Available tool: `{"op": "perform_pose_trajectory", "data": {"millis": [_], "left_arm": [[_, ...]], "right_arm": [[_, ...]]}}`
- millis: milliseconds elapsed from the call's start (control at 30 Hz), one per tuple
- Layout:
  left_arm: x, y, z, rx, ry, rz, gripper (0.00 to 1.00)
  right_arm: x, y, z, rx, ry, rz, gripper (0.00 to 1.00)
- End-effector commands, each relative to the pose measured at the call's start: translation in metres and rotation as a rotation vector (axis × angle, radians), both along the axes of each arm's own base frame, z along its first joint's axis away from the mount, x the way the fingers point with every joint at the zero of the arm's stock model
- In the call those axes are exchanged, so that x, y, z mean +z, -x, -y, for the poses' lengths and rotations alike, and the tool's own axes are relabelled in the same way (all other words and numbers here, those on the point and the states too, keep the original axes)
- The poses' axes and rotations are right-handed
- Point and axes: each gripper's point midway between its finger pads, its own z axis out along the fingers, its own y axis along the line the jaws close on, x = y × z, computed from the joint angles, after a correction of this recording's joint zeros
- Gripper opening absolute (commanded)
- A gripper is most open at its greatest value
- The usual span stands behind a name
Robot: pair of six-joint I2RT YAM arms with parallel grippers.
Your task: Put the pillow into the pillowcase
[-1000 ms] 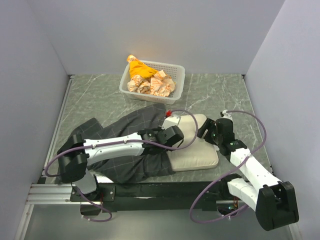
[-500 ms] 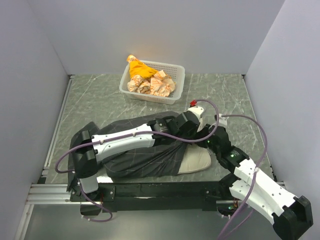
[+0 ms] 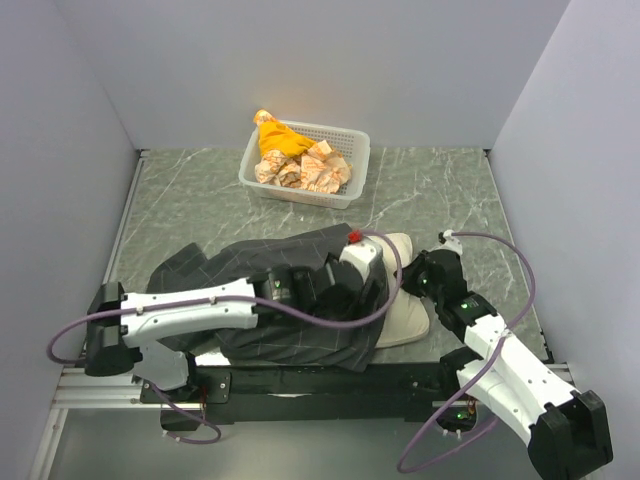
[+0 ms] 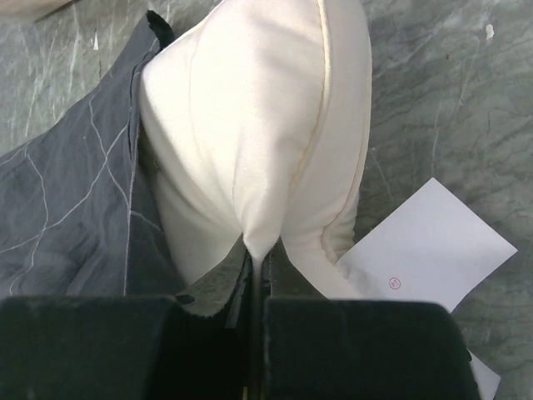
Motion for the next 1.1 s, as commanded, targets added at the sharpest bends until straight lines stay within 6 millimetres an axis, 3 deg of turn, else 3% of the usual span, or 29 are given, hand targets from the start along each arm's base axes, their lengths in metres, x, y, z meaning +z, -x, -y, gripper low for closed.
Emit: {"op": "perform_pose_trajectory", "data": {"millis": [0, 133, 200, 333, 400, 533, 633, 800, 900, 933, 1000, 1067], "left_arm": [[-0.023, 0.047, -0.024, -0.044, -0.158, 0.020, 0.81], [-0.070, 0.105, -0.022, -0.072, -0.248, -0.043, 0.82], [-0.095, 0.115, -0.021, -0.044, -0.292, -0.050, 0.82], [-0.130, 0.120, -0.010, 0.027, -0.269, -0.099, 0.84], [-0.134, 0.120, 0.008, 0.031, -0.212, -0.106, 0.86], [-0.151, 0.101, 0.020, 0.169, -0.225, -0.060, 0.91], [-0.154, 0.084, 0.015, 0.271, -0.198, -0.024, 0.88], [-0.153, 0.063, 0.011, 0.361, -0.128, -0.015, 0.71], [-0.145, 0.059, 0.022, 0.326, -0.110, -0.008, 0.32], [-0.141, 0.061, 0.025, 0.311, -0.108, -0.009, 0.13], [-0.110, 0.072, 0.035, 0.243, -0.082, 0.008, 0.01], [-0.075, 0.086, 0.046, 0.180, -0.026, 0.011, 0.01]], "right_arm": [[0.009, -0.005, -0.008, 0.036, -0.027, 0.039, 0.00], [0.011, -0.006, -0.009, 0.038, -0.029, 0.042, 0.00], [0.011, -0.005, -0.009, 0.040, -0.026, 0.043, 0.00], [0.016, -0.004, -0.009, 0.046, -0.026, 0.054, 0.00], [0.017, -0.002, -0.007, 0.044, -0.021, 0.052, 0.00], [0.022, 0.001, -0.005, 0.040, -0.020, 0.065, 0.00], [0.023, 0.004, -0.005, 0.044, -0.027, 0.068, 0.00], [0.022, 0.006, -0.008, 0.056, -0.044, 0.070, 0.00], [0.021, 0.007, -0.008, 0.055, -0.045, 0.068, 0.00], [0.021, 0.006, -0.007, 0.052, -0.045, 0.070, 0.00], [0.023, 0.008, -0.007, 0.056, -0.044, 0.072, 0.00], [0.025, 0.008, -0.004, 0.046, -0.033, 0.076, 0.00]]}}
